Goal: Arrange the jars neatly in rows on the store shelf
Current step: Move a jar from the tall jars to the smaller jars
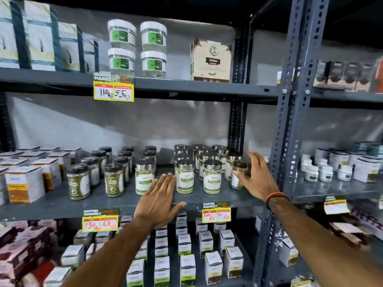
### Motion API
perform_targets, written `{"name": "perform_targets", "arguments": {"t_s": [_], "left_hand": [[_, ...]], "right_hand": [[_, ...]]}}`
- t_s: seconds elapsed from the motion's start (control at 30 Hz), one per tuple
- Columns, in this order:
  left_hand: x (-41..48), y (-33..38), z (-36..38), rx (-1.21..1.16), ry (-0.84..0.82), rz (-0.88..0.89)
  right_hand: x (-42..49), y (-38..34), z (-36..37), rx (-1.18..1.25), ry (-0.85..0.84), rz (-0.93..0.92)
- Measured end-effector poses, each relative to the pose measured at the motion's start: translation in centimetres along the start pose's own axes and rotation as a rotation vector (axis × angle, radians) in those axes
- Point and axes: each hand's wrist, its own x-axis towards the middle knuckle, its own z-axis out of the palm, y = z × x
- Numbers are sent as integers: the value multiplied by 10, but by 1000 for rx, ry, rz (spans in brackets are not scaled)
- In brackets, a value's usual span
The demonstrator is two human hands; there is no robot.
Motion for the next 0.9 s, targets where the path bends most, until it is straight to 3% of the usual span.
{"name": "perform_targets", "arguments": {"t_s": [0.13, 0.33, 0.9], "left_hand": [[-4, -2, 27, -57, -52, -11], [0, -6, 41, -7, -53, -13], [-1, -6, 47, -1, -29, -38]], "right_hand": [[-2, 10, 13, 138, -51, 145], [1, 15, 39, 295, -72, 215], [-7, 21, 44, 370, 94, 195]]}}
